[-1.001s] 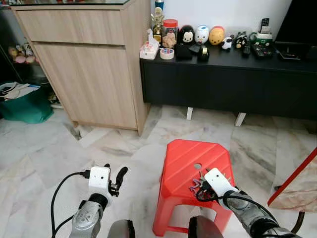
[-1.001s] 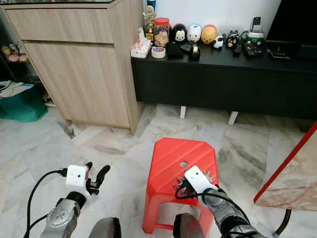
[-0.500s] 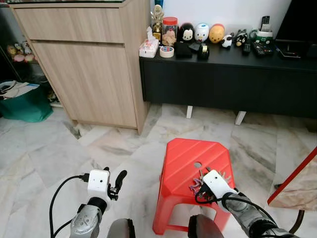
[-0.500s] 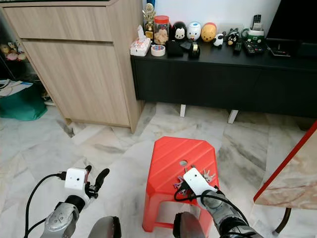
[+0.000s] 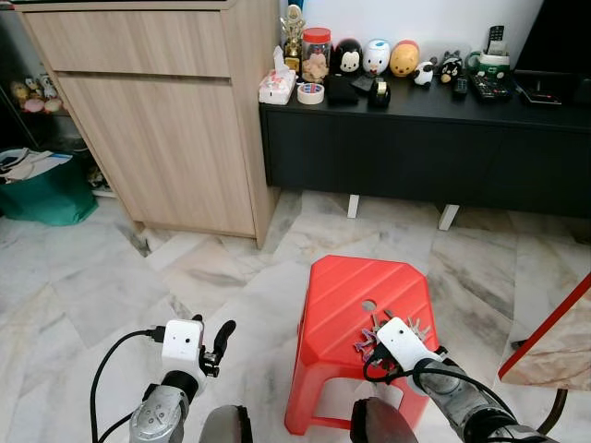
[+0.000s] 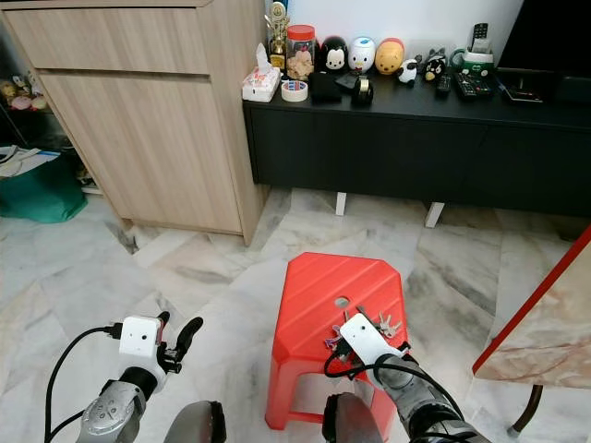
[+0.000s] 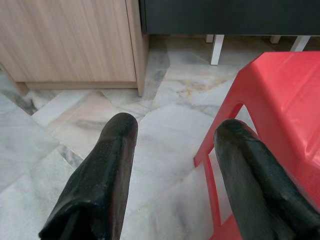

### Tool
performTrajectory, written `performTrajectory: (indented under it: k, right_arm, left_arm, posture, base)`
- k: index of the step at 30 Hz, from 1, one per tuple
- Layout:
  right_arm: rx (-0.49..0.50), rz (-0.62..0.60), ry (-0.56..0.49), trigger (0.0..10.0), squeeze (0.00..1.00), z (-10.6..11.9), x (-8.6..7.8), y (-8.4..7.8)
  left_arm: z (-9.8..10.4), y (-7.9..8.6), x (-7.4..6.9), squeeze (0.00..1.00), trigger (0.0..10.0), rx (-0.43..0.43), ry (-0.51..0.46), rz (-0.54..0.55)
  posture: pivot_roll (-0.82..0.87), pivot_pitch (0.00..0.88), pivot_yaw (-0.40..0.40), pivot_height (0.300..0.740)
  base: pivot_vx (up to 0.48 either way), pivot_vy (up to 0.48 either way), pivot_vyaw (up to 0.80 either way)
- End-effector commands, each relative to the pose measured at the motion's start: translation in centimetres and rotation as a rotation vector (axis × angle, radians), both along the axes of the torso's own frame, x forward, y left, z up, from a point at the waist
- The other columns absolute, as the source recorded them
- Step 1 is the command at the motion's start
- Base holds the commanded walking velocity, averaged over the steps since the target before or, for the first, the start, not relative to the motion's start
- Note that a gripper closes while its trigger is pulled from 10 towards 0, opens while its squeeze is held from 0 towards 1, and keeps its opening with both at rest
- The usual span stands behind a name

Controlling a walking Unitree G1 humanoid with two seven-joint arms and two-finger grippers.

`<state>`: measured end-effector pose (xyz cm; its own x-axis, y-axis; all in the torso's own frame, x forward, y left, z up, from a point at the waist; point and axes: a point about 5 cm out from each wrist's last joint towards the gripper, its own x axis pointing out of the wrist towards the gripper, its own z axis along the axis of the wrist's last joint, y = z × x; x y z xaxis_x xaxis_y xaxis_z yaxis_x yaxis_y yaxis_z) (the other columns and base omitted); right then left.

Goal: Hang keys on a hook

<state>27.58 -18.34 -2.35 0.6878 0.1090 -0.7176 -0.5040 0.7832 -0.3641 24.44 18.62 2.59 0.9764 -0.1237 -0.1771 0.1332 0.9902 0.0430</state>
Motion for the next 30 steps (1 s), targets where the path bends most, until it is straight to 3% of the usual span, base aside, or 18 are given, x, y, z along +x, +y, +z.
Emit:
performTrajectory:
  k: [1,13,17,19,20,22,24,30]
  right_arm:
    - [-0.004,-0.009,0.019,0.0,0.00,-0.4,-0.4,0.0]
    - [0.094,-0.020,-0.058,0.0,0.00,0.5,0.5,1.0]
    - [0.297,-0.133,-0.192,0.0,0.00,2.2,2.0,1.5]
    - [0.338,-0.159,-0.202,0.0,0.00,2.4,2.1,1.6]
    - [0.463,-0.222,-0.204,0.0,0.00,2.7,2.3,1.8]
    - [0.541,-0.244,-0.211,0.0,0.00,3.0,2.5,2.0]
    - [0.599,-0.257,-0.255,0.0,0.00,3.5,2.7,2.1]
    - [0.647,-0.271,-0.356,0.0,0.00,4.7,3.3,2.0]
  left_arm:
    - [-0.1,0.0,-0.1,0.00,10.0,0.016,0.014,-0.007]
    - [-0.1,0.0,0.1,0.00,10.0,0.018,0.016,-0.004]
    - [0.0,0.3,0.2,0.00,10.0,0.023,0.011,0.007]
    - [0.0,0.3,0.2,0.00,10.0,0.024,0.011,0.007]
    - [0.0,0.4,0.2,0.00,10.0,0.025,0.010,0.009]
    - [0.0,0.4,0.2,0.00,10.0,0.026,0.009,0.012]
    - [0.0,0.5,0.3,0.00,10.0,0.030,0.006,0.014]
    - [0.1,0.5,0.6,0.00,10.0,0.033,0.004,0.013]
  posture:
    - [0.07,0.080,-0.006,0.597]
    - [0.07,0.068,-0.009,0.597]
    - [0.08,0.059,-0.012,0.597]
    - [0.08,0.057,-0.014,0.597]
    - [0.08,0.054,-0.015,0.597]
    - [0.08,0.047,-0.016,0.597]
    - [0.08,0.045,-0.017,0.597]
    - [0.07,0.032,-0.018,0.597]
  base:
    - [0.000,0.000,0.00]
    - [0.000,0.000,0.00]
    - [0.000,0.000,0.00]
    - [0.000,0.000,0.00]
    - [0.000,0.000,0.00]
    - [0.000,0.000,0.00]
    - [0.000,0.000,0.00]
    - [0.000,0.000,0.00]
